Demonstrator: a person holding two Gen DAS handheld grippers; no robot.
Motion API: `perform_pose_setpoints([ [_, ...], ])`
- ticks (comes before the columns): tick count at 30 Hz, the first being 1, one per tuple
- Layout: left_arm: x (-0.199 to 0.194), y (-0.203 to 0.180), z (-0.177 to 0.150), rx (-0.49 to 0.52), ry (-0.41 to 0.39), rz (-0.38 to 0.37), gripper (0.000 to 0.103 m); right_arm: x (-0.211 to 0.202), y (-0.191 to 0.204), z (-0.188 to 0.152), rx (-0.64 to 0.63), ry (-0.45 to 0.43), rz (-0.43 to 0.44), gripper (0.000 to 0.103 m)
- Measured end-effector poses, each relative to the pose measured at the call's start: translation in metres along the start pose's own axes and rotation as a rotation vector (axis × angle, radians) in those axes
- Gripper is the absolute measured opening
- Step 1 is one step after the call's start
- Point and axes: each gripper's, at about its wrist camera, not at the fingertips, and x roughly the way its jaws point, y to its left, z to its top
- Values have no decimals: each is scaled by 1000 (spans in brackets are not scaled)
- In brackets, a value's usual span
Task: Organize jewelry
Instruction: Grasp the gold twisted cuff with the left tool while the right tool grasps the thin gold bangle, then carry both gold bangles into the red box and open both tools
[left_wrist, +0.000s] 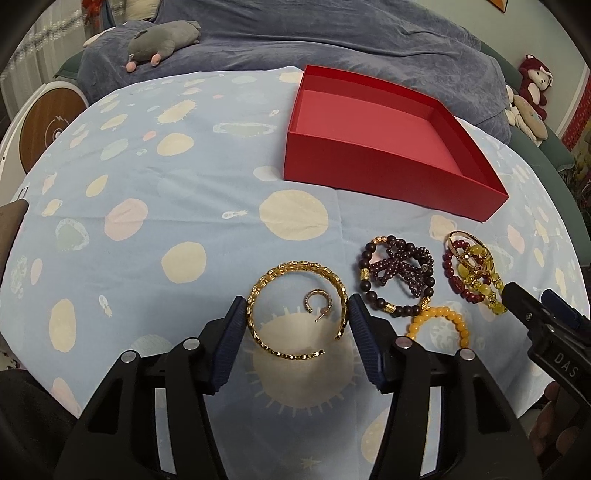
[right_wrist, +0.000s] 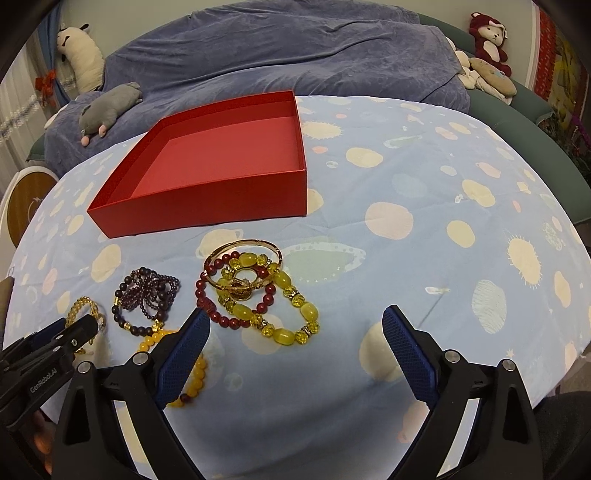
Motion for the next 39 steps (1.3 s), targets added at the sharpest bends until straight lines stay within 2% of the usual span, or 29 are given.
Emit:
perform_pose_setpoints([
  [8, -3, -1, 11, 0, -13, -13, 54, 27, 21, 21, -43, 22, 27, 89],
  [19, 6, 2, 15, -19, 8, -26, 54, 51, 31, 27, -74, 61, 65, 61],
  [28, 5, 1, 12, -21, 16, -26, 54, 43, 26, 27, -57, 44, 85, 60],
  [39, -28, -3, 30, -12, -36, -78, 54, -14, 5, 41, 1, -31, 149, 60],
])
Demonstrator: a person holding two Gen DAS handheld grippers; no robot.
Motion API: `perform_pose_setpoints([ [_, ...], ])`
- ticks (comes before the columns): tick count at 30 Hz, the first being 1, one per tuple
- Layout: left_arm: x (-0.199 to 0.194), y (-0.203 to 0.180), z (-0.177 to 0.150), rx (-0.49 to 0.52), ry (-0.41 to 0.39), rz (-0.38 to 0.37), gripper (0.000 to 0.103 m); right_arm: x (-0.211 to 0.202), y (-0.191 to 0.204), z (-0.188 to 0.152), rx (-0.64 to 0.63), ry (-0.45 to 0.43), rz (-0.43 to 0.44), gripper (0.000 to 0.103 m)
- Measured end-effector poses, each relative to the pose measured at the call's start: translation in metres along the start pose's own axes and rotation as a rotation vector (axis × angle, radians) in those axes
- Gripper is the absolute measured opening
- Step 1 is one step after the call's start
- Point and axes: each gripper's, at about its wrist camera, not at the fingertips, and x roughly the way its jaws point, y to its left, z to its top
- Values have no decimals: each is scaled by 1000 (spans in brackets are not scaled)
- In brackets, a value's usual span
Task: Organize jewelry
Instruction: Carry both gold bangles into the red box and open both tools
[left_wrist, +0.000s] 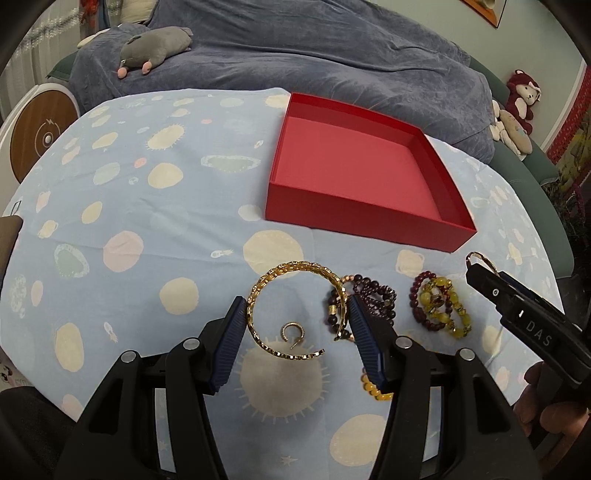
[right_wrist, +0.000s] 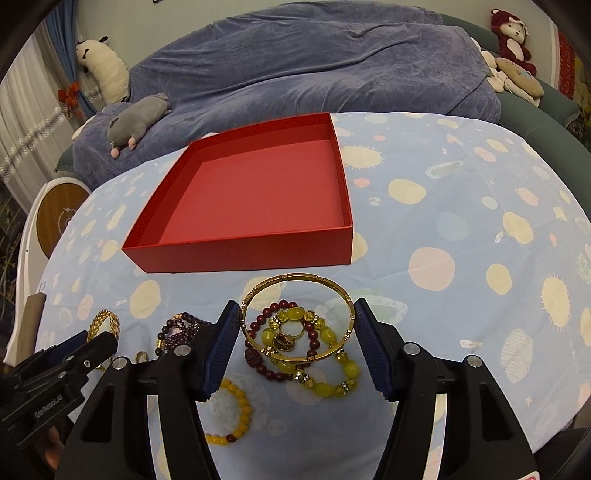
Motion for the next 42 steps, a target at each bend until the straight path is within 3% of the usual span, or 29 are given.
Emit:
perform_pose_setpoints([
  [5, -8, -13, 38, 48, -37, -12, 54, -7, 0, 36, -19, -42, 19, 60],
  [9, 3, -27, 87, 88, -55, -41, 54, 8, 5, 80, -42, -58, 40, 60],
  [16, 65, -54, 171, 172, -38, -55, 54, 69, 16, 154, -86, -44, 59, 60],
  [20, 112, -59, 200, 181, 2, -42, 54, 113, 18, 179, -115, -5, 30, 61],
  [30, 190, -55, 221, 195, 110, -21, 54, 186, 9, 198, -119, 96, -2, 61],
  [34, 197, -52, 222, 181, 116, -15, 54, 193, 10, 196, -124, 103, -6, 61],
  [42, 182, -47, 224, 157, 75, -2, 68, 178, 13, 197, -126, 77, -23, 63],
])
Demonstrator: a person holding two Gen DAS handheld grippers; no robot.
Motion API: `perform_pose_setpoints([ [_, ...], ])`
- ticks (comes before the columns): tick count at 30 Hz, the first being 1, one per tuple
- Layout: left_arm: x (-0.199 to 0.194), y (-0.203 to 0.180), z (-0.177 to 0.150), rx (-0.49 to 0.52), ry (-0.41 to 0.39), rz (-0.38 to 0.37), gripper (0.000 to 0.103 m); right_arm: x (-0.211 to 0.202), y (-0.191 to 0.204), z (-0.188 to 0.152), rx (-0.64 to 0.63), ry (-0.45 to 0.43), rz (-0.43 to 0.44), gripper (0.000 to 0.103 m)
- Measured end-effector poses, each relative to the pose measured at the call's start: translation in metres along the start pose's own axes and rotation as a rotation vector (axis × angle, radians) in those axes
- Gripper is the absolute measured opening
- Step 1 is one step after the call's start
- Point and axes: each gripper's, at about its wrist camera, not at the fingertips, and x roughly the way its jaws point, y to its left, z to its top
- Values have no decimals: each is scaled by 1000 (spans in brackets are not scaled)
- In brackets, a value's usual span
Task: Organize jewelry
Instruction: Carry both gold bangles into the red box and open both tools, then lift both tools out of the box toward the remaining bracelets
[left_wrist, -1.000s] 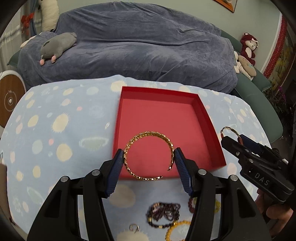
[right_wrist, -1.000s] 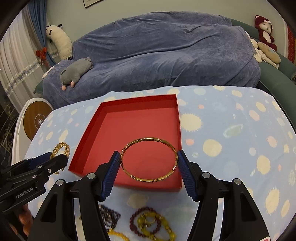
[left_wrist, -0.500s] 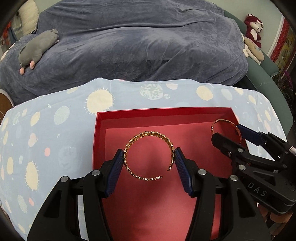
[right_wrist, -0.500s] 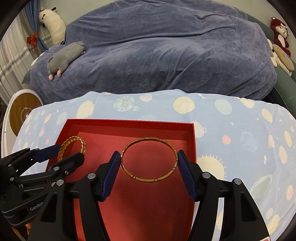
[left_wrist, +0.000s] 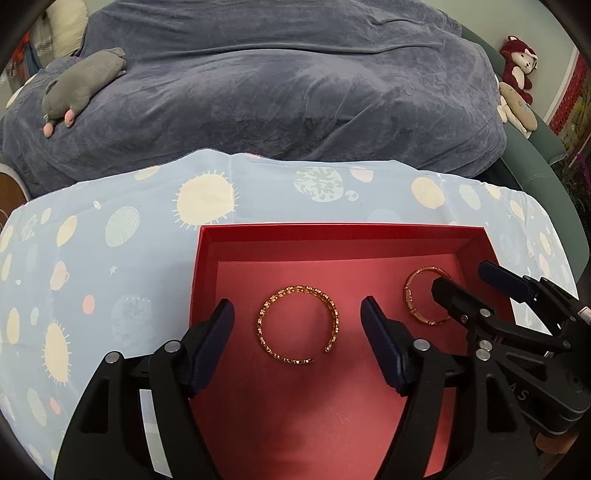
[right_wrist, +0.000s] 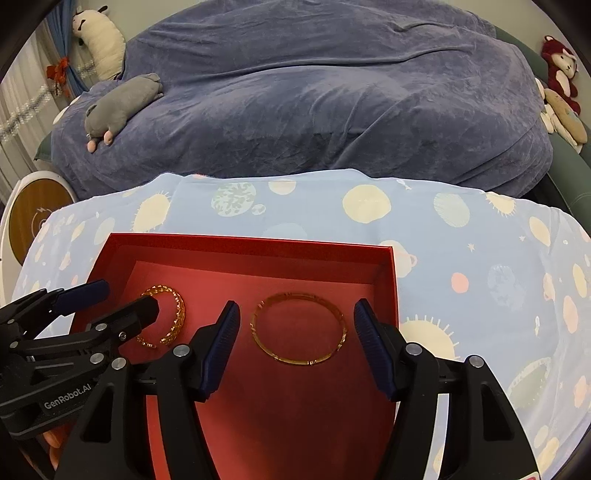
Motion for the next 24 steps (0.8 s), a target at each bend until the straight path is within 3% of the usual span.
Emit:
perform_pose_setpoints([
  [11, -79, -11, -27, 9, -65, -33, 70, -82, 7, -29, 19, -61, 20, 64],
  [16, -120, -21, -63, 37, -92, -41, 70, -122, 12, -66, 27, -79, 25, 64],
  [24, -156, -27, -140, 35, -64, -50, 70, -167, 18, -147, 26, -67, 6, 68],
])
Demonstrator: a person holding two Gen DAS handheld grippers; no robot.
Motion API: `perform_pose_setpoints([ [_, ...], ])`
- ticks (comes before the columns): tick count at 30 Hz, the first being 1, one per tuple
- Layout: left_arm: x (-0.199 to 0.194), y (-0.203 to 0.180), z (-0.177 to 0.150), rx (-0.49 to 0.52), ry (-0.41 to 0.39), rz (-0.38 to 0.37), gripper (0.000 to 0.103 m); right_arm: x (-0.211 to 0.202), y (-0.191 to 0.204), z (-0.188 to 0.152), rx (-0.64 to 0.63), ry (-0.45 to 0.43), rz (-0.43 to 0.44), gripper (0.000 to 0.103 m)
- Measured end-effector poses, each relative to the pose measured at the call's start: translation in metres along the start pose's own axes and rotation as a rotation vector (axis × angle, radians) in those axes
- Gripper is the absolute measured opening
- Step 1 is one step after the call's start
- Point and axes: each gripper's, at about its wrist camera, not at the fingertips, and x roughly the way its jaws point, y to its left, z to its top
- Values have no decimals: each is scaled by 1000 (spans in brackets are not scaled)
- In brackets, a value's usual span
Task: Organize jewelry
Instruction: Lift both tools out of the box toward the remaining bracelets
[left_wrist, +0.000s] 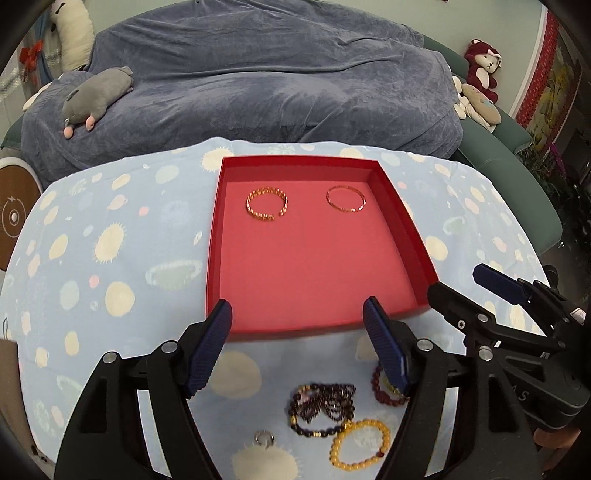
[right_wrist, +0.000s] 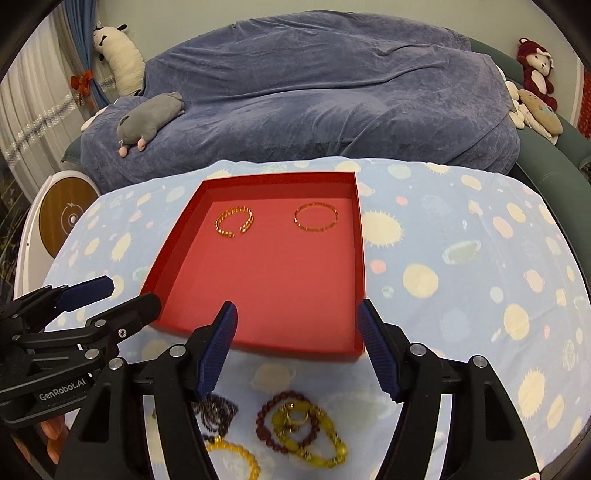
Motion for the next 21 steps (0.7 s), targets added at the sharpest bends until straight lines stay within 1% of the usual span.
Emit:
perform_pose_setpoints([
  [2, -4, 0, -21, -9, 18, 3, 70, -8, -1, -23, 2, 11, -14, 68],
  [7, -9, -4, -76, -31, 65, 1, 70, -15, -10, -76, 36, 70, -33, 68],
  [11, -8, -13, -111, -37, 101, -1, 70, -18, -17, -110, 54, 111, -51, 68],
  [12, -6, -16, -118, -34, 109, 10, 70, -18, -18, -116, 61, 118, -51, 68],
  [15, 3, -23, -134, -14, 122, 49, 70, -18, -20, -131, 68, 132, -61, 68],
  [17, 10, -26, -141, -13, 133, 49, 69, -18, -20, -137, 67, 137, -64, 68],
  [21, 20, -30, -145, 5, 141, 59, 62, -17, -21, -145, 73, 138, -64, 68],
])
